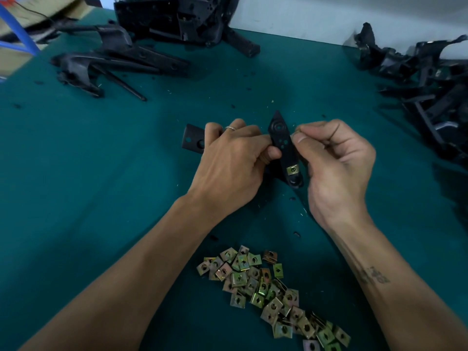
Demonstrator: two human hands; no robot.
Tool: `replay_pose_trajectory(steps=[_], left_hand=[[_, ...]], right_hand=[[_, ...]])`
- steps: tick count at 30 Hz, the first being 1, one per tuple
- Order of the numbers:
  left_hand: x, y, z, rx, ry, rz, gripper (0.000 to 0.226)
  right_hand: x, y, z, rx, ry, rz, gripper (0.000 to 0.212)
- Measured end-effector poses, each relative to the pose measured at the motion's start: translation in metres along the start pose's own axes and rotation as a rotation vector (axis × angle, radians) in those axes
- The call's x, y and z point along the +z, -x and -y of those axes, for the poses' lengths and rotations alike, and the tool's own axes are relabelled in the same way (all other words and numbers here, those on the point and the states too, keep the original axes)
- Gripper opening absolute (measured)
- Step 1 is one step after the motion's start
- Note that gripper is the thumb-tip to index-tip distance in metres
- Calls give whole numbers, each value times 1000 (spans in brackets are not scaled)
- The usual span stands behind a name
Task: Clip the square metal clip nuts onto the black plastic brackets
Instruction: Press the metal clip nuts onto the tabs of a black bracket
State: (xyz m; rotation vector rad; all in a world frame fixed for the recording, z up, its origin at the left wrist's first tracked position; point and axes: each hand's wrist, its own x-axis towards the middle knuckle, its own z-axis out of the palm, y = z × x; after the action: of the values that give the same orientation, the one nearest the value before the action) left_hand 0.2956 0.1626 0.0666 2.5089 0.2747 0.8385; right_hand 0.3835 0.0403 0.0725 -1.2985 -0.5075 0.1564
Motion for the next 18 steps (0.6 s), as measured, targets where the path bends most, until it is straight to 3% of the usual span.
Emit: replay_pose_trajectory(steps=[5, 18], left_hand=[[0, 0, 0, -3, 23, -3, 28], [0, 0, 2, 19, -4, -16, 28]], right_hand=[[6, 11, -4, 38, -103, -93, 20], [15, 16, -9, -7, -134, -128, 23]])
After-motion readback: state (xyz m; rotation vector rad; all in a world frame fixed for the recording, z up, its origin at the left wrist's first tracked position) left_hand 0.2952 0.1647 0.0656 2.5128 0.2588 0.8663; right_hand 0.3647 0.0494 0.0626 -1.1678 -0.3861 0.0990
